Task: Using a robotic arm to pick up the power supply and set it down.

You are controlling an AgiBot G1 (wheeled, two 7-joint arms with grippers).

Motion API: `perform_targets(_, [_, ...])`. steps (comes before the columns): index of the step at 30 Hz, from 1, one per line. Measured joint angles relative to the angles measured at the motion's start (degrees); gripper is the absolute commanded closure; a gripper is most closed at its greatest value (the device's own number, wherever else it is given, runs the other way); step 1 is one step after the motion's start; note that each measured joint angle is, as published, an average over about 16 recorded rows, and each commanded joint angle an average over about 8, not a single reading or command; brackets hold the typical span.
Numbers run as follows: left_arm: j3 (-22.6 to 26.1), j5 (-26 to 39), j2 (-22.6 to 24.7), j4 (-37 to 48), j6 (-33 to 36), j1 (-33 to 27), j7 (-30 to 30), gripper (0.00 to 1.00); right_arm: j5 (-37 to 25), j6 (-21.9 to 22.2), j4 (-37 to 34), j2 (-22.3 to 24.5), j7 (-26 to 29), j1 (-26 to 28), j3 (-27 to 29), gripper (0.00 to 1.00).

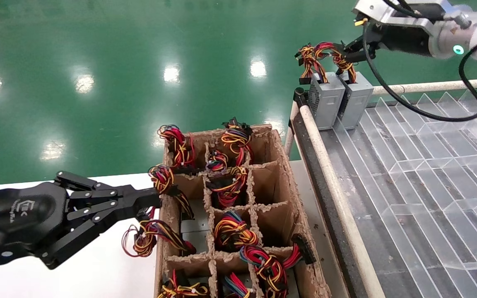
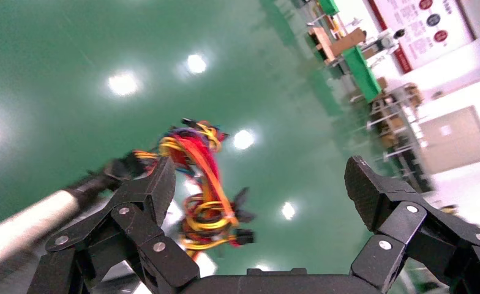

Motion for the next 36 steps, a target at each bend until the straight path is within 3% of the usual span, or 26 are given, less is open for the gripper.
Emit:
perform_targets(5, [0.00,0.00,0.00,0.00,0.00,0.00,0.00,1.00,3.53,-3.07,5.01,2.26,3.16,-3.72,0.50,0.00])
perform_targets(7, [0.00,0.00,0.00,0.00,0.00,0.00,0.00,0.95,5.21,-4.49,7.38,3.33,4.67,-5.50,0.74,0.00])
perform_targets(8, [0.00,0.00,0.00,0.00,0.00,0.00,0.00,0.88,6.03,-5.19,8.55,3.86,5.41,-6.37,0.87,0.00])
perform_targets(14, [0.00,0.00,0.00,0.00,0.00,0.00,0.00,0.14,11.02,-9.44,15.65,7.07,9.92,-11.70,1.60,0.00])
perform_targets(16, [0.00,0.00,0.00,0.00,0.00,0.00,0.00,0.00,12.68,-10.84,18.00,8.13,11.42,-13.46,1.84,0.00])
perform_targets(36, [0.00,0.00,0.00,0.00,0.00,0.00,0.00,0.00,29.85,-25.46,42.40,19.16,26.93,-31.76,4.36,0.00])
